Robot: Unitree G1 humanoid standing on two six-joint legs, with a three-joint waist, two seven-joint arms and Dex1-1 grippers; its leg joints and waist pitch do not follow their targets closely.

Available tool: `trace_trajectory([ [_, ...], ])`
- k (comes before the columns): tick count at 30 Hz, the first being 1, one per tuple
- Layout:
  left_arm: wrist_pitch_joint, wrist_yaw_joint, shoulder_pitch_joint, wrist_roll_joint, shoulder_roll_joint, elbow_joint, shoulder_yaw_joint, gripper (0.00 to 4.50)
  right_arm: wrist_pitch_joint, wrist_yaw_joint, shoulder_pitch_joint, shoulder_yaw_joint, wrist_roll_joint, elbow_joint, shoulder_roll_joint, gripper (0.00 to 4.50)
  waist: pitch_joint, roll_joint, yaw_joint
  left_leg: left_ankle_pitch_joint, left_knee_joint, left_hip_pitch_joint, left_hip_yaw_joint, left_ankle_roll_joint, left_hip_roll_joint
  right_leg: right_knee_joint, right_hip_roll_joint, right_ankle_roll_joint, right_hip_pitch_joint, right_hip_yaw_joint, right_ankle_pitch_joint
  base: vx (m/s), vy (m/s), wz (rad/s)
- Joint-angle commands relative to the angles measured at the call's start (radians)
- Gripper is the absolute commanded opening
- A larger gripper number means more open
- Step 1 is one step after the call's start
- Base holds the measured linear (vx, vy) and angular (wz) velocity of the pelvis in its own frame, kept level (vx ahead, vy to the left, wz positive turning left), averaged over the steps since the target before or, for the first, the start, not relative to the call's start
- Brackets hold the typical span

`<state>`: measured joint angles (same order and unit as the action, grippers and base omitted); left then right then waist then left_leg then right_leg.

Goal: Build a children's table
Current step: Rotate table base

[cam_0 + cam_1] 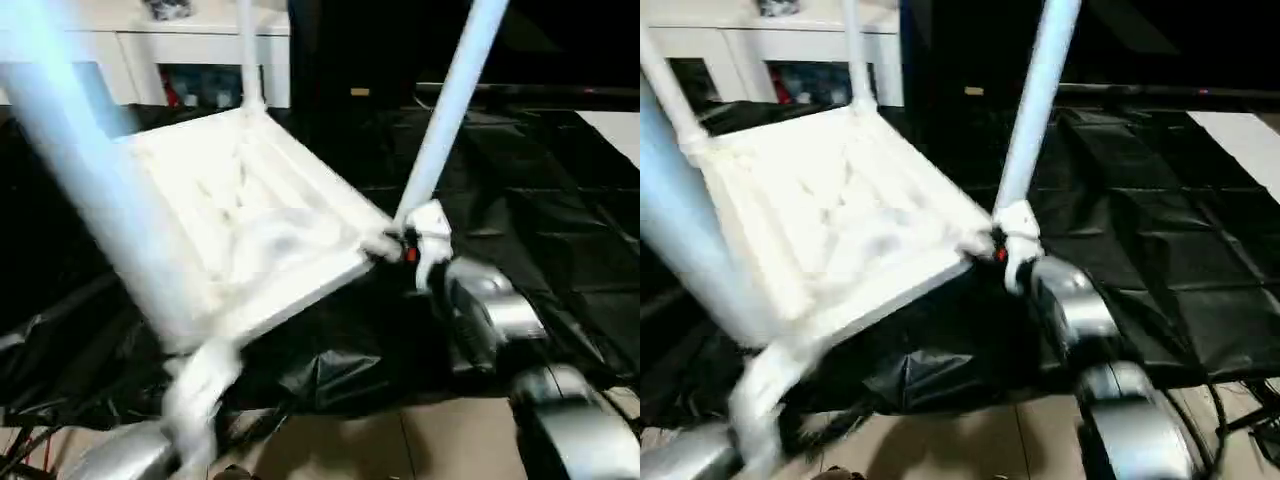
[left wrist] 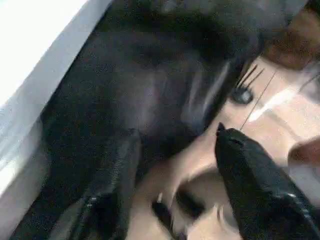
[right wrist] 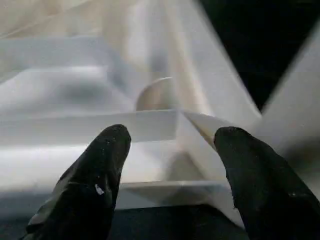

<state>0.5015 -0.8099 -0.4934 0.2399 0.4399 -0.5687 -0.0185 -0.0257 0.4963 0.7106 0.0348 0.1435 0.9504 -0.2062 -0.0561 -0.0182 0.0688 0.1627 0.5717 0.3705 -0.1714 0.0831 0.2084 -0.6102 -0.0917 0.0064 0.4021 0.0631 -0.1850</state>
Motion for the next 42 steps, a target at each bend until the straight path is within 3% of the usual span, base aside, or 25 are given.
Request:
trace_trajectory([
  [1, -0.026, -0.039, -0.040, 0.015, 0.035, -0.025, -0.084, 3.11, 0.033, -0.060, 0.014, -0.038, -0.006, 0.063, -0.009, 3.18, 0.048, 0.014, -0.009, 0.454, -0.066, -0.017, -0.001, 0.020, 0.014, 0.095, -0.023, -0.138, -0.015, -0.032, -0.408, 0.000, 0.000, 0.00],
  [4, -0.077, -0.088, -0.099, 0.028, 0.069, 0.001, -0.159, 3.30, 0.067, -0.062, 0.024, -0.042, -0.008, 0.089, -0.006, 3.18, 0.048, 0.016, -0.009, 0.467, -0.069, -0.017, 0.001, 0.017, 0.014, 0.094, -0.020, -0.129, -0.017, -0.031, -0.408, 0.000, 0.000, 0.00],
  [5, -0.179, -0.105, -0.103, 0.057, 0.065, 0.078, -0.229, 3.37, 0.101, -0.025, 0.025, -0.052, 0.004, 0.092, 0.003, 3.18, 0.047, 0.034, -0.009, 0.480, -0.070, -0.012, 0.004, 0.015, 0.011, 0.096, -0.024, -0.138, -0.018, -0.031, -0.402, 0.000, 0.000, 0.00],
  [8, -0.257, -0.105, -0.061, 0.092, 0.043, 0.150, -0.251, 3.56, 0.126, 0.022, 0.008, -0.051, 0.011, 0.070, 0.005, 3.18, 0.049, 0.031, -0.011, 0.480, -0.069, -0.012, 0.003, 0.005, 0.009, 0.095, -0.022, -0.149, -0.021, -0.031, -0.380, 0.000, 0.000, 0.00],
  [11, -0.325, -0.119, 0.144, 0.133, -0.001, 0.346, -0.213, 3.87, 0.132, 0.091, -0.089, -0.044, 0.028, -0.071, -0.028, 3.18, 0.051, 0.065, 0.006, 0.496, -0.066, -0.036, -0.003, 0.007, 0.009, 0.094, -0.016, -0.171, -0.012, -0.037, -0.347, 0.000, 0.000, 0.00],
  [12, -0.331, -0.121, 0.162, 0.134, -0.006, 0.366, -0.214, 3.96, 0.131, 0.095, -0.099, -0.045, 0.030, -0.085, -0.032, 3.18, 0.050, 0.061, 0.013, 0.492, -0.067, -0.039, -0.006, 0.007, 0.010, 0.100, -0.016, -0.171, -0.011, -0.038, -0.347, 0.000, 0.000, 0.00],
  [14, -0.360, -0.131, 0.269, 0.127, -0.021, 0.507, -0.225, 4.07, 0.116, 0.094, -0.192, -0.027, 0.023, -0.218, -0.062, 3.18, 0.057, 0.075, 0.019, 0.416, -0.070, -0.018, 0.001, 0.010, 0.009, 0.084, -0.021, -0.174, -0.036, -0.037, -0.287, 0.000, 0.000, 0.00],
  [15, -0.365, -0.130, 0.296, 0.124, -0.026, 0.544, -0.227, 4.07, 0.110, 0.093, -0.222, -0.023, 0.021, -0.259, -0.073, 3.18, 0.061, 0.063, 0.024, 0.389, -0.064, -0.026, -0.005, 0.002, 0.009, 0.081, -0.016, -0.173, -0.029, -0.040, -0.240, 0.000, 0.000, 0.00],
  [16, -0.379, -0.147, 0.324, 0.140, -0.037, 0.575, -0.230, 4.18, 0.087, 0.090, -0.265, -0.023, 0.023, -0.317, -0.082, 3.18, 0.062, 0.062, 0.021, 0.354, -0.065, -0.010, -0.003, -0.005, 0.004, 0.076, -0.021, -0.171, -0.045, -0.040, -0.240, 0.000, 0.000, 0.00],
  [19, -0.383, -0.176, 0.356, 0.188, -0.058, 0.593, -0.241, 4.44, 0.064, 0.076, -0.309, -0.025, 0.012, -0.361, -0.086, 3.18, 0.067, 0.069, 0.018, 0.322, -0.064, -0.003, -0.002, -0.010, 0.004, 0.079, -0.026, -0.171, -0.047, -0.039, -0.274, 0.000, 0.000, 0.00],
  [20, -0.374, -0.193, 0.374, 0.218, -0.065, 0.600, -0.243, 4.49, 0.065, 0.065, -0.329, -0.026, 0.000, -0.372, -0.086, 3.18, 0.067, 0.080, 0.017, 0.328, -0.064, -0.005, 0.000, -0.006, 0.005, 0.079, -0.027, -0.173, -0.045, -0.038, -0.281, 0.000, 0.000, 0.00],
  [25, -0.394, -0.266, 0.440, 0.268, -0.084, 0.681, -0.215, 4.49, 0.029, -0.043, -0.361, -0.055, -0.021, -0.418, -0.065, 3.18, 0.064, 0.056, 0.016, 0.359, -0.064, -0.012, -0.005, -0.011, 0.007, 0.086, -0.025, -0.169, -0.034, -0.041, -0.338, 0.000, 0.000, 0.00],
  [27, -0.428, -0.300, 0.452, 0.243, -0.073, 0.751, -0.203, 4.49, 0.011, -0.062, -0.358, -0.059, -0.015, -0.434, -0.061, 3.18, 0.065, 0.062, 0.017, 0.347, -0.064, -0.014, -0.005, -0.012, 0.005, 0.089, -0.024, -0.152, -0.033, -0.042, -0.346, 0.000, 0.000, 0.00],
  [29, -0.531, -0.339, 0.498, 0.185, -0.049, 0.982, -0.220, 4.49, -0.006, -0.085, -0.353, -0.060, -0.014, -0.444, -0.052, 3.18, 0.064, 0.029, 0.014, 0.327, -0.065, -0.010, -0.009, -0.020, 0.004, 0.090, -0.022, -0.132, -0.036, -0.043, -0.351, 0.000, 0.000, 0.00],
  [30, -0.554, -0.342, 0.511, 0.174, -0.043, 1.035, -0.225, 4.49, -0.008, -0.086, -0.351, -0.058, -0.016, -0.443, -0.049, 3.18, 0.066, 0.048, 0.019, 0.321, -0.066, -0.015, -0.007, -0.015, 0.001, 0.090, -0.025, -0.110, -0.033, -0.044, -0.379, 0.000, 0.000, 0.00],
  [31, -0.554, -0.342, 0.511, 0.174, -0.043, 1.035, -0.225, 4.49, -0.008, -0.086, -0.351, -0.058, -0.016, -0.443, -0.049, 3.18, 0.067, 0.035, 0.018, 0.310, -0.070, -0.011, -0.001, -0.012, 0.008, 0.086, -0.031, -0.113, -0.037, -0.046, -0.361, 0.000, 0.000, 0.00],
  [32, -0.622, -0.350, 0.547, 0.145, -0.022, 1.194, -0.241, 4.49, -0.013, -0.090, -0.346, -0.050, -0.022, -0.443, -0.040, 3.18, 0.068, 0.033, 0.020, 0.305, -0.069, -0.014, -0.004, -0.009, 0.003, 0.091, -0.026, -0.101, -0.033, -0.046, -0.354, 0.000, 0.000, 0.00],
  [33, -0.648, -0.363, 0.553, 0.137, -0.006, 1.243, -0.242, 4.49, -0.011, -0.096, -0.335, -0.047, -0.023, -0.429, -0.027, 3.18, 0.070, -0.003, 0.020, 0.299, -0.069, -0.013, -0.006, -0.015, 0.008, 0.089, -0.029, -0.103, -0.035, -0.047, -0.335, 0.000, 0.000, 0.00],
  [34, -0.648, -0.363, 0.553, 0.137, -0.006, 1.243, -0.242, 4.49, -0.011, -0.096, -0.335, -0.047, -0.023, -0.429, -0.027, 3.18, 0.070, 0.018, 0.029, 0.294, -0.074, -0.014, -0.001, -0.006, 0.012, 0.080, -0.036, -0.115, -0.035, -0.048, -0.327, 0.000, 0.000, 0.00],
  [35, -0.645, -0.411, 0.513, 0.158, 0.014, 1.201, -0.241, 4.49, 0.008, -0.125, -0.295, -0.048, -0.023, -0.353, 0.019, 3.18, 0.069, -0.006, 0.026, 0.299, -0.074, -0.016, -0.005, -0.011, 0.015, 0.084, -0.035, -0.122, -0.030, -0.048, -0.316, 0.000, 0.000, 0.00],
  [36, -0.645, -0.411, 0.513, 0.158, 0.014, 1.201, -0.241, 4.49, 0.008, -0.125, -0.295, -0.048, -0.023, -0.353, 0.019, 3.18, 0.065, 0.003, 0.019, 0.319, -0.084, -0.006, 0.005, 0.004, 0.016, 0.073, -0.041, -0.135, -0.037, -0.046, -0.337, 0.000, 0.000, 0.00],
  [37, -0.626, -0.448, 0.475, 0.185, 0.016, 1.124, -0.236, 4.49, 0.014, -0.146, -0.276, -0.040, -0.034, -0.311, 0.044, 3.18, 0.062, 0.017, 0.017, 0.377, -0.088, -0.013, 0.007, 0.024, 0.019, 0.082, -0.041, -0.127, -0.030, -0.046, -0.388, 0.000, 0.000, 0.00],
  [38, -0.614, -0.459, 0.461, 0.199, 0.012, 1.084, -0.234, 4.49, 0.017, -0.152, -0.269, -0.033, -0.043, -0.296, 0.050, 3.18, 0.062, -0.007, 0.010, 0.401, -0.085, -0.018, 0.005, 0.029, 0.022, 0.081, -0.043, -0.140, -0.024, -0.051, -0.379, 0.000, 0.000, 0.00],
  [41, -0.491, -0.438, 0.340, 0.304, -0.023, 0.704, -0.211, 4.49, 0.039, -0.186, -0.223, -0.024, -0.073, -0.208, 0.061, 3.18, 0.061, 0.014, 0.009, 0.449, -0.087, -0.028, 0.005, 0.045, 0.027, 0.079, -0.038, -0.178, -0.018, -0.055, -0.319, 0.000, 0.000, 0.00],
  [42, -0.470, -0.429, 0.309, 0.322, -0.032, 0.603, -0.180, 4.49, 0.039, -0.212, -0.205, -0.041, -0.066, -0.184, 0.064, 3.18, 0.065, 0.022, 0.012, 0.435, -0.081, -0.033, -0.005, 0.040, 0.027, 0.078, -0.026, -0.201, -0.019, -0.053, -0.218, 0.000, 0.000, 0.00],
])
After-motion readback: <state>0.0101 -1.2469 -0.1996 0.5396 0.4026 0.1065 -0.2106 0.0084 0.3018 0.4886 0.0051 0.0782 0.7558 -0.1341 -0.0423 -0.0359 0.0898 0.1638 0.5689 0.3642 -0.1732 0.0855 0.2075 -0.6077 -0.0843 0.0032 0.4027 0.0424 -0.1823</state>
